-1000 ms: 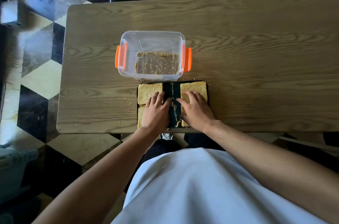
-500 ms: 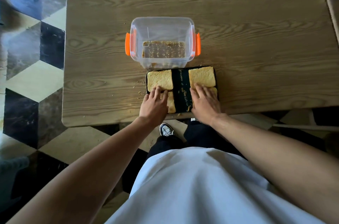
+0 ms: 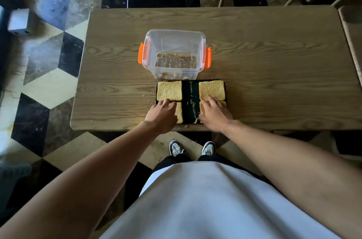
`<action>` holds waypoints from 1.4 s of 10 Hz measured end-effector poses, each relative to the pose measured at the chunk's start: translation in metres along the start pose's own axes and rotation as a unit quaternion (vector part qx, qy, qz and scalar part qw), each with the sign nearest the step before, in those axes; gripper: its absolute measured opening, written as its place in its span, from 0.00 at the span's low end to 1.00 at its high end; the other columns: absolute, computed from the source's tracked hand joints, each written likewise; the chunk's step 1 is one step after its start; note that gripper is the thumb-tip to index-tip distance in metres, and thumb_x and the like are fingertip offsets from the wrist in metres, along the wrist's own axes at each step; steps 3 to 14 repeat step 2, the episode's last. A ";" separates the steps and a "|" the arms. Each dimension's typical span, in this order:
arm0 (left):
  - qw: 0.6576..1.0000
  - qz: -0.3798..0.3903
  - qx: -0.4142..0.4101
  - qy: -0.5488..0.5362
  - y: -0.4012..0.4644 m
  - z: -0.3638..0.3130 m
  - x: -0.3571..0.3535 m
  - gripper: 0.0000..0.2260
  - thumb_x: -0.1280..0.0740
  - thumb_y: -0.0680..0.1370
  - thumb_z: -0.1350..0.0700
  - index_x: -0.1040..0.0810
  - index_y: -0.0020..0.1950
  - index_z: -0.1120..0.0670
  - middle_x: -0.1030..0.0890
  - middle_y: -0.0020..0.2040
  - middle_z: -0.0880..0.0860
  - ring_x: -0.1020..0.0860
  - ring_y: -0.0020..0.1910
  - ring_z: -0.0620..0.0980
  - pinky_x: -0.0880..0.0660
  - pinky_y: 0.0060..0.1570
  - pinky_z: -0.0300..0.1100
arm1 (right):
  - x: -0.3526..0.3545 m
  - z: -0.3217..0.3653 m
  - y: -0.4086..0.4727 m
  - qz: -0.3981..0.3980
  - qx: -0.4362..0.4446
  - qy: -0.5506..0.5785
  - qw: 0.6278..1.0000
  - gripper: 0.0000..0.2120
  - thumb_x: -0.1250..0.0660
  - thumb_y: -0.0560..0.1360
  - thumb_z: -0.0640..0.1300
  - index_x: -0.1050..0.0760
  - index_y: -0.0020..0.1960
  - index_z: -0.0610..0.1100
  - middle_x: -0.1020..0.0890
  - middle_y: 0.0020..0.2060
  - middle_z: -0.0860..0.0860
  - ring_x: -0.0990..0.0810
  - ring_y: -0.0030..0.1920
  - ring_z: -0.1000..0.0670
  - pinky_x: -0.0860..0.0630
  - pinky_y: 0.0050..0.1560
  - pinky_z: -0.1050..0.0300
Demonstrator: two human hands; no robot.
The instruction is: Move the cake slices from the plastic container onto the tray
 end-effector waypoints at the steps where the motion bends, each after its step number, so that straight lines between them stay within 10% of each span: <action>1: 1.000 0.016 -0.024 -0.004 0.000 0.002 0.006 0.30 0.38 0.77 0.39 0.38 0.74 0.53 0.31 0.71 0.59 0.30 0.69 0.60 0.29 0.61 0.56 | 0.010 -0.005 0.001 0.013 -0.008 0.010 1.000 0.35 0.44 0.78 0.63 0.50 0.80 0.52 0.57 0.81 0.49 0.61 0.80 0.44 0.52 0.77 0.40; 2: 0.995 0.057 0.025 -0.079 -0.002 0.010 0.019 0.41 0.50 0.72 0.23 0.50 0.79 0.43 0.45 0.80 0.57 0.45 0.78 0.59 0.41 0.72 0.59 | 0.028 -0.019 0.000 0.014 -0.017 -0.006 1.000 0.41 0.52 0.74 0.73 0.60 0.79 0.57 0.68 0.78 0.51 0.72 0.76 0.43 0.62 0.75 0.36; 14: 0.995 0.057 0.025 -0.079 -0.002 0.010 0.019 0.41 0.50 0.72 0.23 0.50 0.79 0.43 0.45 0.80 0.57 0.45 0.78 0.59 0.41 0.72 0.59 | 0.028 -0.019 0.000 0.014 -0.017 -0.006 1.000 0.41 0.52 0.74 0.73 0.60 0.79 0.57 0.68 0.78 0.51 0.72 0.76 0.43 0.62 0.75 0.36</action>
Point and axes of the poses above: each hand's wrist, its own y-axis towards the middle knuckle, its own x-axis out of the back of the hand, z = x × y, the point moved 2 cm from there along y, towards the middle knuckle
